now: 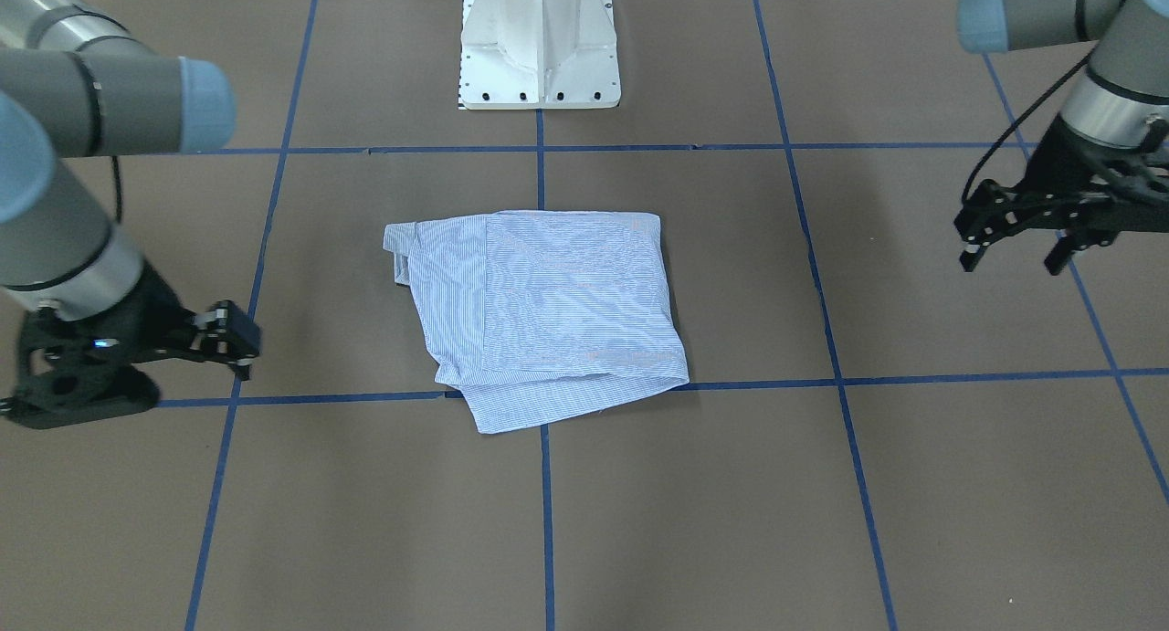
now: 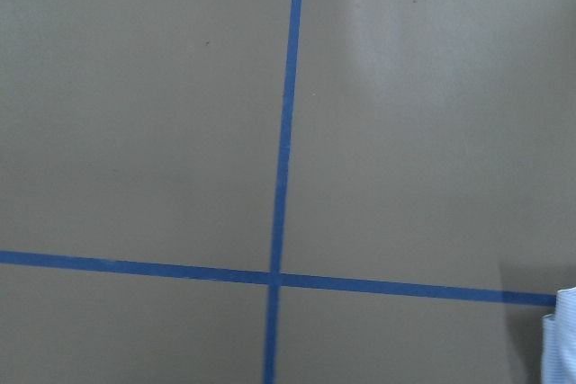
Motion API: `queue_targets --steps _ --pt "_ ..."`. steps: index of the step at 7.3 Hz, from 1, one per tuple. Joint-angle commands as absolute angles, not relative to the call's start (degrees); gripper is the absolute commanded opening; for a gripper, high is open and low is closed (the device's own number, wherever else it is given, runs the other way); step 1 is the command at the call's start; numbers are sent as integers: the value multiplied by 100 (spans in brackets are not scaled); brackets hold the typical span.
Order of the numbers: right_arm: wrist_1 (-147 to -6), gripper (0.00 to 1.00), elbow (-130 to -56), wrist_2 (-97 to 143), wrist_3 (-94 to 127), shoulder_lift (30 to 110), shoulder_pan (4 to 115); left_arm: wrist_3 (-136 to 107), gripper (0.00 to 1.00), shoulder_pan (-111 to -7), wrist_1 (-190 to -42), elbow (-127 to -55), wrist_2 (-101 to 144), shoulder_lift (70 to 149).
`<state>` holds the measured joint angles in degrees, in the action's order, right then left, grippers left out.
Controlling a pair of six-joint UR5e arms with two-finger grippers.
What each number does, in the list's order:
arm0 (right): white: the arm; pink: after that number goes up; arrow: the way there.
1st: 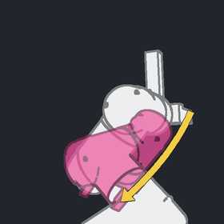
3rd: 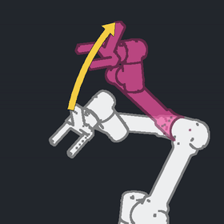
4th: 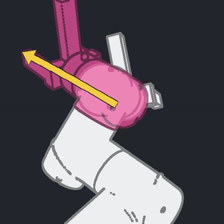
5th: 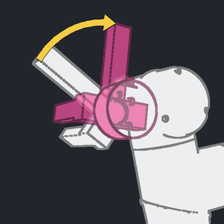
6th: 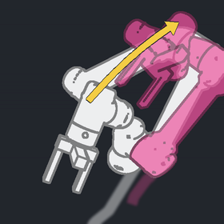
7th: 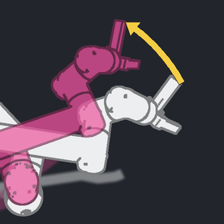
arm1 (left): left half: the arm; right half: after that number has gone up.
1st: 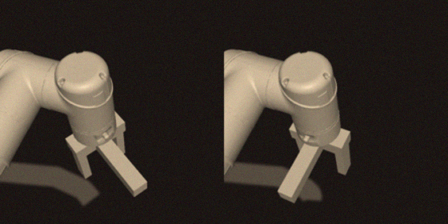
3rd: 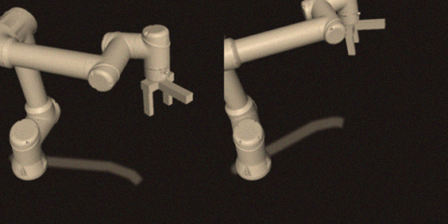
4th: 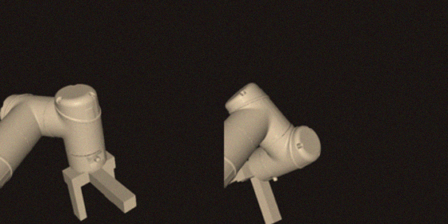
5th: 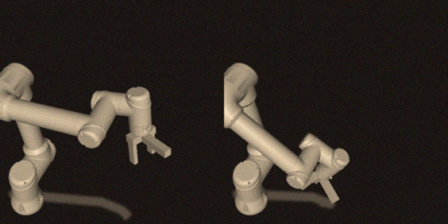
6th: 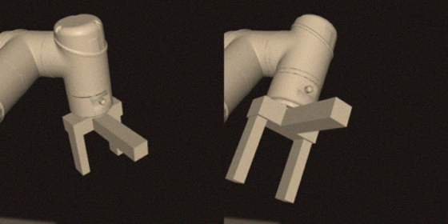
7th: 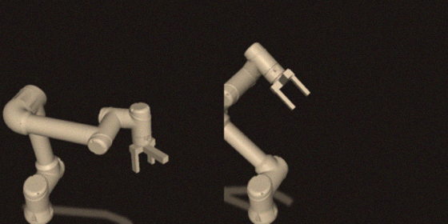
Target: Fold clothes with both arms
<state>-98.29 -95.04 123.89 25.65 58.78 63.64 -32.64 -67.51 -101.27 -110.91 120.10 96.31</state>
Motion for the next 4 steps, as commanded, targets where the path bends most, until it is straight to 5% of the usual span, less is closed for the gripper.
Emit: queue_targets --steps 1,4 --pt "-10011 100 -9764 13041 378 7088 7615 -1048 100 -8229 -10134 -10132 12916 9439" --pt "-9967 100 -9747 13052 -1394 8285 8602 1364 100 -9262 -10719 -8747 12937 9362"
